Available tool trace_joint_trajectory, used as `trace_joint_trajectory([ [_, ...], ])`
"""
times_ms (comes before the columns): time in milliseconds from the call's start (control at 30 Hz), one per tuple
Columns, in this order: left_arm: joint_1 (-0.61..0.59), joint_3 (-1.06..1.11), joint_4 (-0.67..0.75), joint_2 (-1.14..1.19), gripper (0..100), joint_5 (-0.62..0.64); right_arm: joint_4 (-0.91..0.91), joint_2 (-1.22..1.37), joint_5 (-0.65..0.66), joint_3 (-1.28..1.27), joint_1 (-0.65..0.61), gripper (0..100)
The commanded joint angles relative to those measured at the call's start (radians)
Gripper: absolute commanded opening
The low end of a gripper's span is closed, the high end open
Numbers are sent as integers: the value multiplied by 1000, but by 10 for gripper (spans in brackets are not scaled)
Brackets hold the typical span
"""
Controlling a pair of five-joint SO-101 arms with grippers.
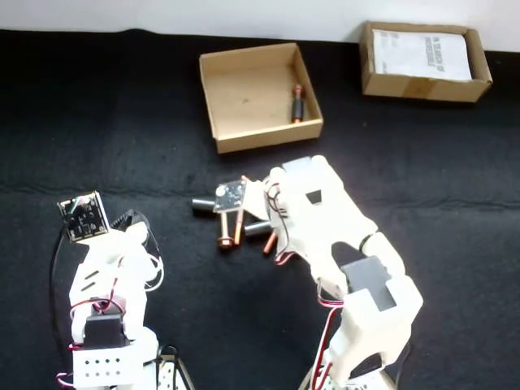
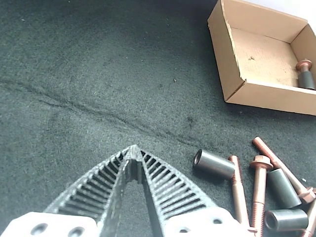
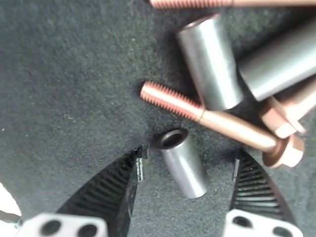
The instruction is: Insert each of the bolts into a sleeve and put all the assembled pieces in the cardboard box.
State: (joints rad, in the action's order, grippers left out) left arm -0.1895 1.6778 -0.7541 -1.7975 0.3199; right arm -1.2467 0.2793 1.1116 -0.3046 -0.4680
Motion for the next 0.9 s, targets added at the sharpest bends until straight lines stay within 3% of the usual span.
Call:
trace_joint_trajectory([
  [0, -7, 16, 11, -7, 17, -8, 44, 31, 9, 7, 25, 265],
  [300, -7, 16, 11, -7, 17, -8, 38, 54, 8, 7, 27, 3],
  [467, -7, 16, 11, -5, 17, -8, -35, 51, 8, 56, 39, 6],
  [700, -7, 16, 11, -4, 17, -8, -265, 51, 5, 381, 104, 6],
  [867, -5, 16, 11, -4, 17, -8, -378, 51, -106, 633, 131, 6],
])
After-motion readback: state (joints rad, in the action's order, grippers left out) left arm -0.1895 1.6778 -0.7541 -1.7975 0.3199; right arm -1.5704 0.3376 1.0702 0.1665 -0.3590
